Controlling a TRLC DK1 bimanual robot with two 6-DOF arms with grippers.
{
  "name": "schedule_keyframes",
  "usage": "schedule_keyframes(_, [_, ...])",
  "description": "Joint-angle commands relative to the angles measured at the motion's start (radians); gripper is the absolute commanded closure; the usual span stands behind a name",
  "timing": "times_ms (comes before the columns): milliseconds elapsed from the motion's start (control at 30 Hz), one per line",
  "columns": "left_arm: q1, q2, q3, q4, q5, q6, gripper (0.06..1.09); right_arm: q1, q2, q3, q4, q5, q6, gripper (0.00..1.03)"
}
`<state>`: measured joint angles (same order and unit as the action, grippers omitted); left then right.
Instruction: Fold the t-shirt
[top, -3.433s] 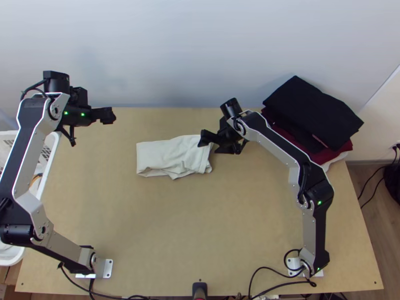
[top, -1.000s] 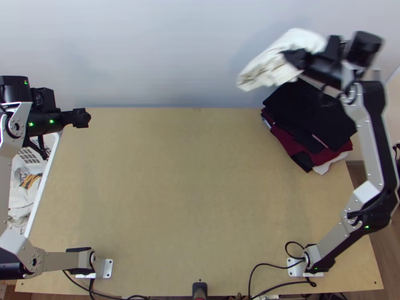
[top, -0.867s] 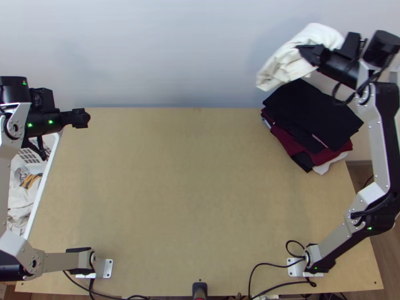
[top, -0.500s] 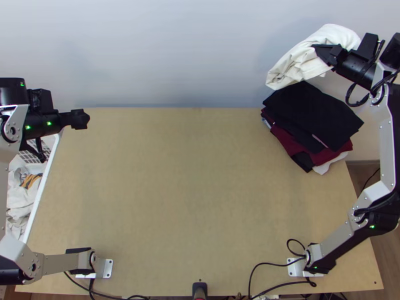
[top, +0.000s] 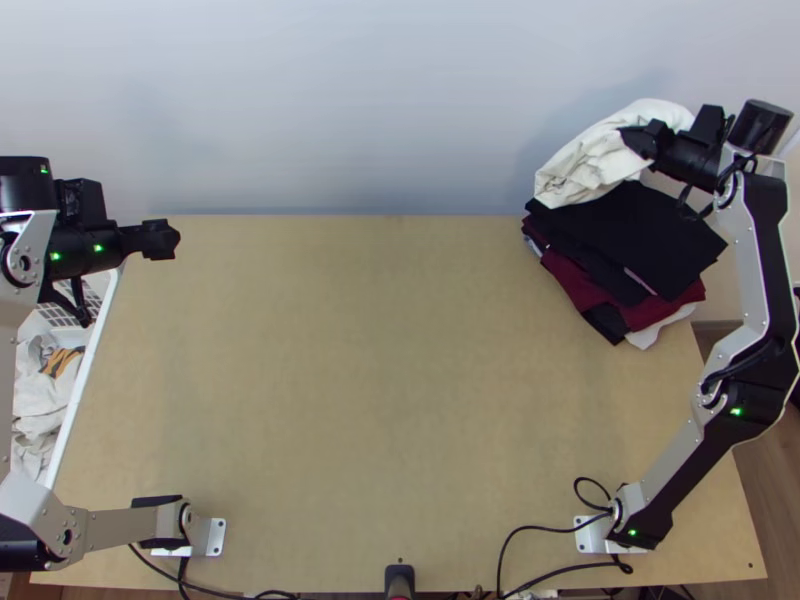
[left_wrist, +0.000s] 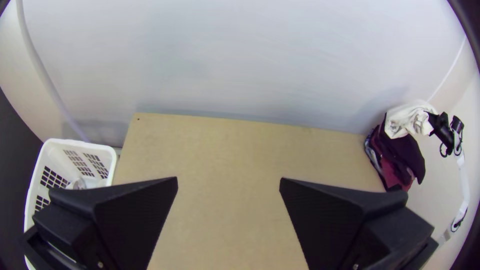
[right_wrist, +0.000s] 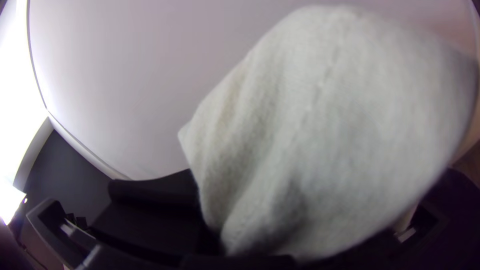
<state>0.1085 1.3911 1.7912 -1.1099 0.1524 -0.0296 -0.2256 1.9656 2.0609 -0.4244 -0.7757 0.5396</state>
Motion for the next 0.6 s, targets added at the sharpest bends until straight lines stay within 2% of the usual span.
schedule_keyframes(0, [-0.006,-0.018,-0.004,-0.002,-0.002,-0.015,0.10,-0.027,-0.017,-0.007,-0.034,-0.014,-0.053,1.00])
schedule_keyframes(200, [-0.006,-0.010,-0.009,0.002,-0.001,-0.018,0.10,-0.063,-0.070,-0.042,-0.149,-0.014,-0.132,1.00])
schedule_keyframes(567, [-0.024,-0.012,-0.023,0.005,-0.001,-0.021,0.10,-0.138,-0.223,-0.251,-0.168,-0.008,-0.217,1.00])
